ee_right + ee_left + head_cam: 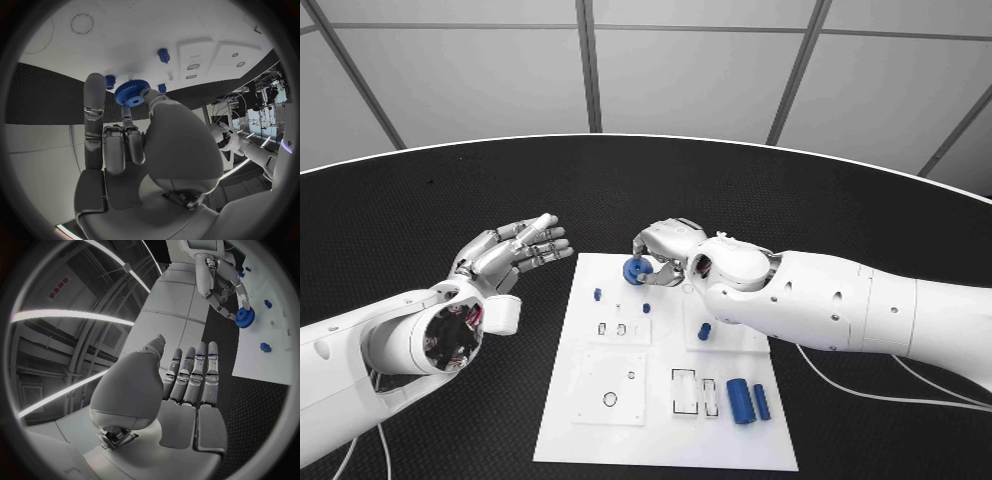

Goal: Assemble the parts on the task board

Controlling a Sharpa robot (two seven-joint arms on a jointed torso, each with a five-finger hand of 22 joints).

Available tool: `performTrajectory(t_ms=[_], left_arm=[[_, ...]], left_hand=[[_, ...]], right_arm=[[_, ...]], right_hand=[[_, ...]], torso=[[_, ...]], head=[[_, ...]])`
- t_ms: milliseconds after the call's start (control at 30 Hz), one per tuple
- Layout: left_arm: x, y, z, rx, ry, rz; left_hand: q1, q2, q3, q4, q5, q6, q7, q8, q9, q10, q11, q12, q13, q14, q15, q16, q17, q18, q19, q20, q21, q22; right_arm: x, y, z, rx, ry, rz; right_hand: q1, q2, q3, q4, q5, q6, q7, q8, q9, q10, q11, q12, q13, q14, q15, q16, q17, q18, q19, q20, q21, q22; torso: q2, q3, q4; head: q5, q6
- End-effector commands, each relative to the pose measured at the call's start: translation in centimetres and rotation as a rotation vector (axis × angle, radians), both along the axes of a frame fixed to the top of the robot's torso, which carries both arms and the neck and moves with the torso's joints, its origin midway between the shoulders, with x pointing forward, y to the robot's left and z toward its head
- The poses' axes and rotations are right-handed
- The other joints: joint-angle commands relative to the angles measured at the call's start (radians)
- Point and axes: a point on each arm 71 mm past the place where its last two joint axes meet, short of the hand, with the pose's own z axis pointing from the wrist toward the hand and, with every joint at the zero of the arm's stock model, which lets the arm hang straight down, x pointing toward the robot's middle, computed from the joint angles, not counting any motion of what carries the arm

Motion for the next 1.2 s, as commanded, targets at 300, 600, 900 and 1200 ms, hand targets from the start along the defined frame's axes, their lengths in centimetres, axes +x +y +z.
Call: performTrajectory(t_ms=[300,600,900,1200], left_arm=[[0.0,0.0,0.0,0.000,0.000,0.001],[0.0,0.1,0.0,0.001,0.000,0.003],[0.0,0.1,0.0,0.002,0.001,0.004],[0.0,0.2,0.0,0.002,0.002,0.004]], left_hand=[[0.002,-0.007,0.006,0.001,0.002,0.005,0.052,-0.005,-0.002,0.008,0.000,-0.003,-0.001,-0.003,0.001,-0.006,0.001,0.020,0.007,0.003,0.005,-0.001],[0.002,-0.007,0.007,0.001,0.002,0.005,0.051,-0.005,-0.002,0.009,0.000,-0.005,-0.001,-0.002,0.000,-0.007,0.001,0.020,0.007,0.003,0.005,-0.002],[0.002,-0.007,0.007,0.001,0.002,0.005,0.051,-0.005,-0.002,0.009,0.000,-0.005,-0.001,-0.002,0.000,-0.007,0.001,0.020,0.007,0.003,0.005,-0.002],[0.002,-0.007,0.007,0.001,0.002,0.005,0.051,-0.005,-0.002,0.009,0.000,-0.005,-0.001,-0.002,0.000,-0.007,0.001,0.020,0.007,0.003,0.005,-0.002]], right_arm=[[0.2,0.1,-0.7,-0.042,0.036,-0.003],[0.3,-0.1,-1.2,-0.062,0.052,-0.010],[0.5,-0.3,-1.2,-0.057,0.045,-0.019],[0.6,-0.3,-1.3,-0.066,0.052,-0.017]], right_hand=[[-0.014,-0.002,0.011,0.000,0.003,0.033,-0.015,0.001,0.001,0.106,-0.006,0.002,0.263,0.104,-0.008,0.003,0.263,0.002,0.056,-0.005,0.001,-0.006],[-0.021,-0.005,0.015,-0.001,-0.004,0.034,-0.015,-0.001,0.000,0.106,-0.005,0.002,0.263,0.104,-0.008,0.003,0.263,0.003,0.056,-0.005,0.000,-0.009],[-0.042,-0.020,0.023,-0.001,-0.029,0.017,-0.008,-0.020,-0.006,0.101,0.000,-0.004,0.258,0.104,-0.003,0.003,0.263,0.001,0.056,-0.002,0.000,-0.020],[-0.076,-0.046,0.009,-0.001,-0.098,-0.045,0.011,-0.073,-0.022,0.083,0.017,-0.027,0.240,0.104,0.015,0.003,0.263,0.000,0.056,0.011,-0.003,-0.040]], torso=[[0.000,0.0013,-0.0003],[0.000,0.0017,-0.0018],[-0.001,0.0020,-0.0023],[-0.001,0.0016,-0.0017]], head=[[0.003,-0.012],[0.007,-0.016],[0.006,-0.019],[0.006,-0.021]])
